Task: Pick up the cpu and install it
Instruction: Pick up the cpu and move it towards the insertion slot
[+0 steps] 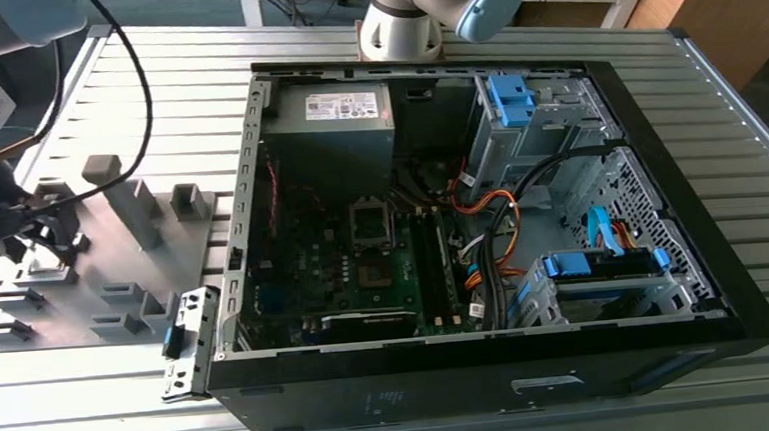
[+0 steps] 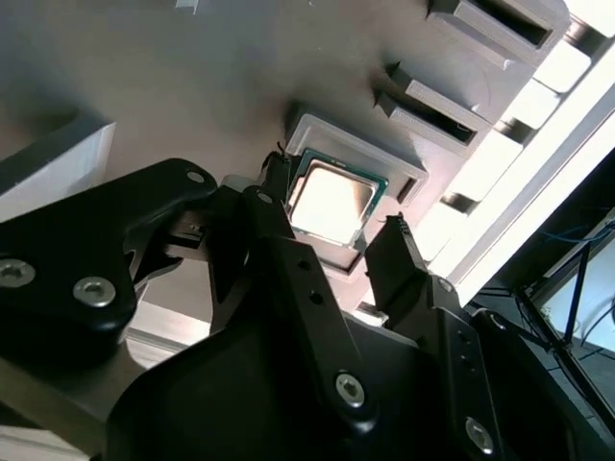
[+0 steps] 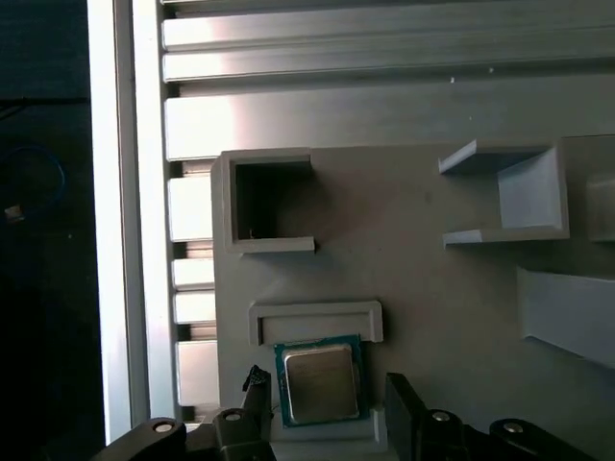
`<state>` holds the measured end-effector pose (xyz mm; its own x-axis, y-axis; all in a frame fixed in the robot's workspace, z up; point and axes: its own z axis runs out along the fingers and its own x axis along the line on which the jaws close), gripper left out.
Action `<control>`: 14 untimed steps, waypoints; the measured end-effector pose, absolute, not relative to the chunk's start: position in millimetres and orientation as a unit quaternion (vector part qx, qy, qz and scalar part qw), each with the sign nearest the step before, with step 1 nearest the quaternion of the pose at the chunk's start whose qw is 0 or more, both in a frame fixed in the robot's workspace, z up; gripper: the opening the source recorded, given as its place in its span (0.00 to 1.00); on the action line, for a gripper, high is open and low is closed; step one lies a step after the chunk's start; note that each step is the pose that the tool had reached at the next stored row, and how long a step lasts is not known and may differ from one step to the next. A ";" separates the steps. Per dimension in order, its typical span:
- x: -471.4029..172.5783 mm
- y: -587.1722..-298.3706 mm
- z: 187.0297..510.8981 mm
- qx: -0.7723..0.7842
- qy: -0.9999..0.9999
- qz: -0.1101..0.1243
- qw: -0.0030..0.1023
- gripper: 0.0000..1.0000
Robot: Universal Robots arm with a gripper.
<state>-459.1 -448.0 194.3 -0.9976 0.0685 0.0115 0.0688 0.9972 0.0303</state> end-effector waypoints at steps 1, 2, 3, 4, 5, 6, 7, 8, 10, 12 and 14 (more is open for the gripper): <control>-458.3 -448.0 193.4 -0.032 -0.999 -0.015 0.005 0.59; -457.6 -447.9 192.6 -0.030 -0.999 -0.015 0.006 0.59; -457.0 -447.9 191.8 -0.028 -0.999 -0.015 0.006 0.59; -456.8 -447.8 191.0 -0.027 -1.000 -0.015 0.006 0.59; -456.6 -447.8 190.0 -0.025 -1.000 -0.014 0.006 0.59; -456.6 -447.8 189.1 -0.025 -1.000 -0.013 0.006 0.59; -456.6 -447.8 188.3 -0.024 -1.000 -0.012 0.006 0.59; -456.6 -447.8 187.4 -0.024 -1.000 -0.011 0.006 0.59; -456.6 -447.3 186.2 -0.023 -1.000 -0.011 0.006 0.59; -456.6 -446.6 185.7 -0.023 -1.000 -0.010 0.006 0.59; -456.6 -446.4 185.6 -0.023 -1.000 -0.010 0.006 0.59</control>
<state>-456.6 -446.4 185.6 -0.9989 0.0461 0.0126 0.0463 0.9987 0.0198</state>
